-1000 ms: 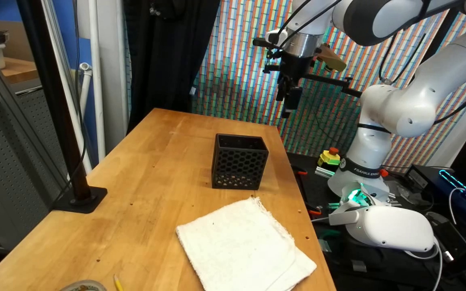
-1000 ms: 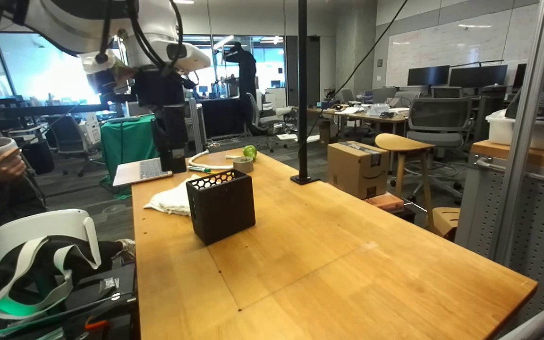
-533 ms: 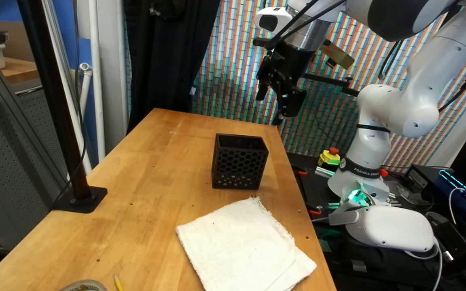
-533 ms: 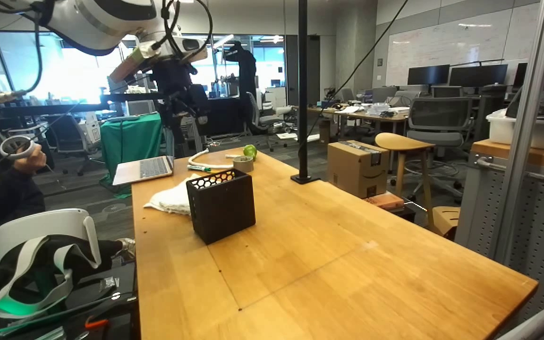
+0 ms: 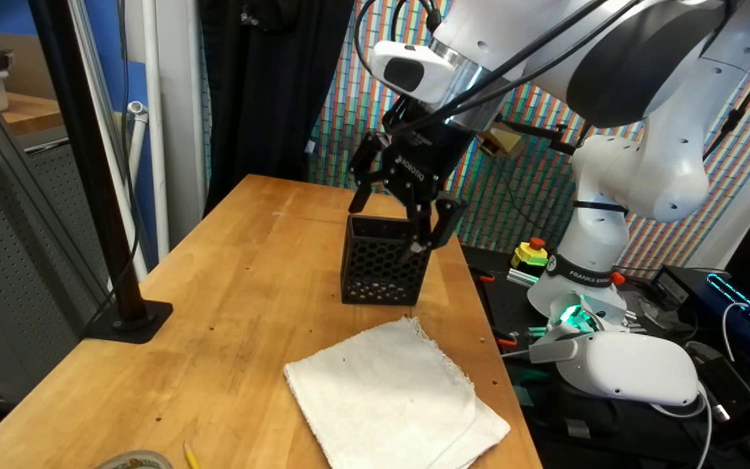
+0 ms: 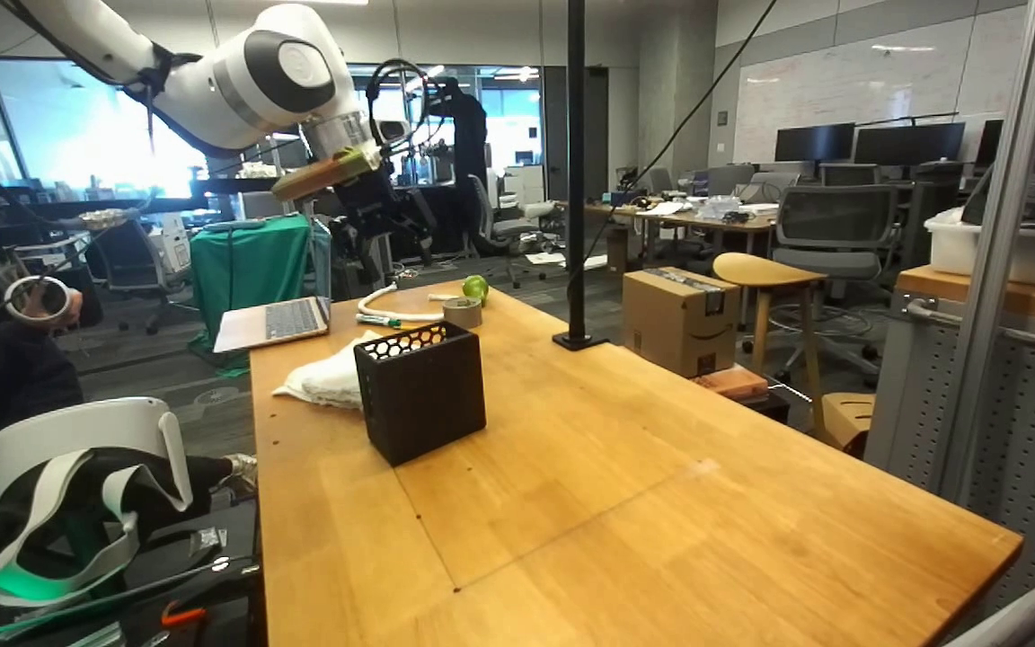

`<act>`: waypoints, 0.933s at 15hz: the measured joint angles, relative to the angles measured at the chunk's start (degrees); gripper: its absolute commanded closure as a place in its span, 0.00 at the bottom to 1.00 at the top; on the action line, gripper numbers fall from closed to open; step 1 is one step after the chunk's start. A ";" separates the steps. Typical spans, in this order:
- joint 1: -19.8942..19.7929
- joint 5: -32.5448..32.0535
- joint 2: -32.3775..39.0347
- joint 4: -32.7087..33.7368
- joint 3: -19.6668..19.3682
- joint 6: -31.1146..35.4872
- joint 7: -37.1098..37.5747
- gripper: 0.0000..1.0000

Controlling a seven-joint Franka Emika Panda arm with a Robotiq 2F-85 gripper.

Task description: Pick up the cloth and put it in the box

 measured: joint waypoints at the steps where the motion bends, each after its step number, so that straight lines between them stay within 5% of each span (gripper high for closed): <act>1: 0.39 0.28 1.32 0.01 -0.02 2.69 -1.96 0.00; 7: 3.36 10.51 7.09 -0.01 0.11 13.37 -19.07 0.00; 10: 4.58 18.10 10.04 -0.03 0.98 14.25 -30.08 0.00; 14: 4.66 18.69 13.85 -0.63 1.90 14.23 -35.75 0.00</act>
